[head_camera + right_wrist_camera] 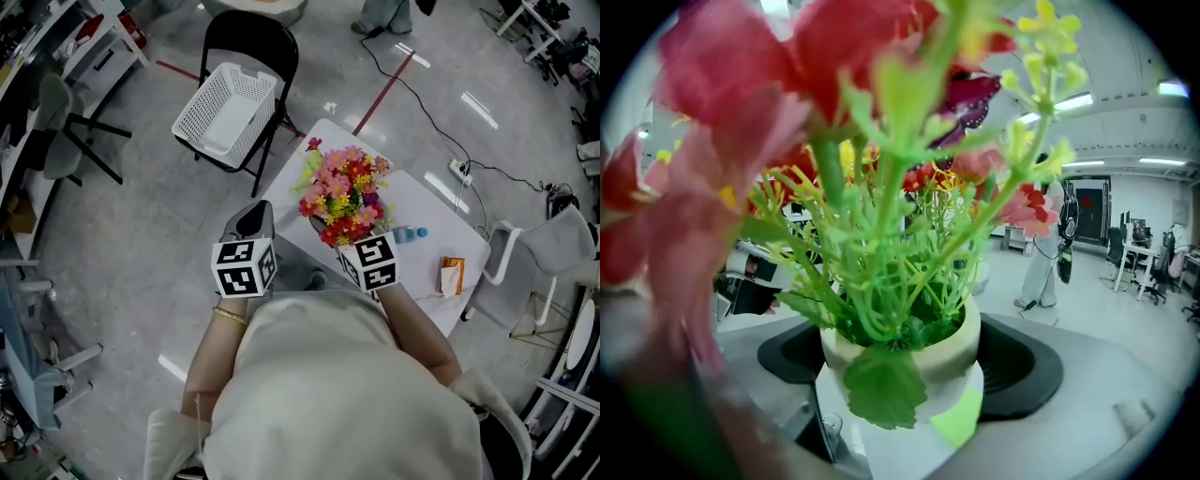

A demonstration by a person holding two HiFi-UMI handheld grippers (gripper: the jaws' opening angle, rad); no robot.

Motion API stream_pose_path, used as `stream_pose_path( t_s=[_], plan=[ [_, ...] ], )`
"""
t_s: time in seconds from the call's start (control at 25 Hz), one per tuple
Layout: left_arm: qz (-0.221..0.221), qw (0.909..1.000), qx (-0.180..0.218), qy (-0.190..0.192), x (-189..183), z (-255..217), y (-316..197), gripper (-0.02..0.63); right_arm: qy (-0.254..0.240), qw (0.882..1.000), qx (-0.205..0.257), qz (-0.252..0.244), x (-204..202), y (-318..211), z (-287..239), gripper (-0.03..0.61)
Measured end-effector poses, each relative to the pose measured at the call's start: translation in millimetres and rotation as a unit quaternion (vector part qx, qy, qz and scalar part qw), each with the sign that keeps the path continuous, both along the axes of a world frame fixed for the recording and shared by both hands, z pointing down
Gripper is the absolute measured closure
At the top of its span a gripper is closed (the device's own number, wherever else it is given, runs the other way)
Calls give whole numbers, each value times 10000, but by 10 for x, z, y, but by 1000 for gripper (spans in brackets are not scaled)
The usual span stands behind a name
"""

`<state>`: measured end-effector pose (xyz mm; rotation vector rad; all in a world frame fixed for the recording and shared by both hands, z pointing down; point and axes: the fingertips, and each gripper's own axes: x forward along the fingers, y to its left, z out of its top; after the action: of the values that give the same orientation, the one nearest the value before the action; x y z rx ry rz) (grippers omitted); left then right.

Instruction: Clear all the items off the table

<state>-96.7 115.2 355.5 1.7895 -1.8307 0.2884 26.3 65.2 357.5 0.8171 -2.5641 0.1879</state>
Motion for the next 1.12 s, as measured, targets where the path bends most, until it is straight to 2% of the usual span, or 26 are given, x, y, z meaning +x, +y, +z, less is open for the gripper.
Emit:
stream_pose_path(
  t_s=[0.6, 1.12],
  plan=[
    [-3, 10000, -48, 49, -1449, -13, -143, 604, -99, 9998, -52, 156, -1375, -176, -65, 94],
    [131, 9997, -103, 177, -2399, 70, -120, 604, -13, 9996, -121, 242, -2315, -75, -40, 94]
  ],
)
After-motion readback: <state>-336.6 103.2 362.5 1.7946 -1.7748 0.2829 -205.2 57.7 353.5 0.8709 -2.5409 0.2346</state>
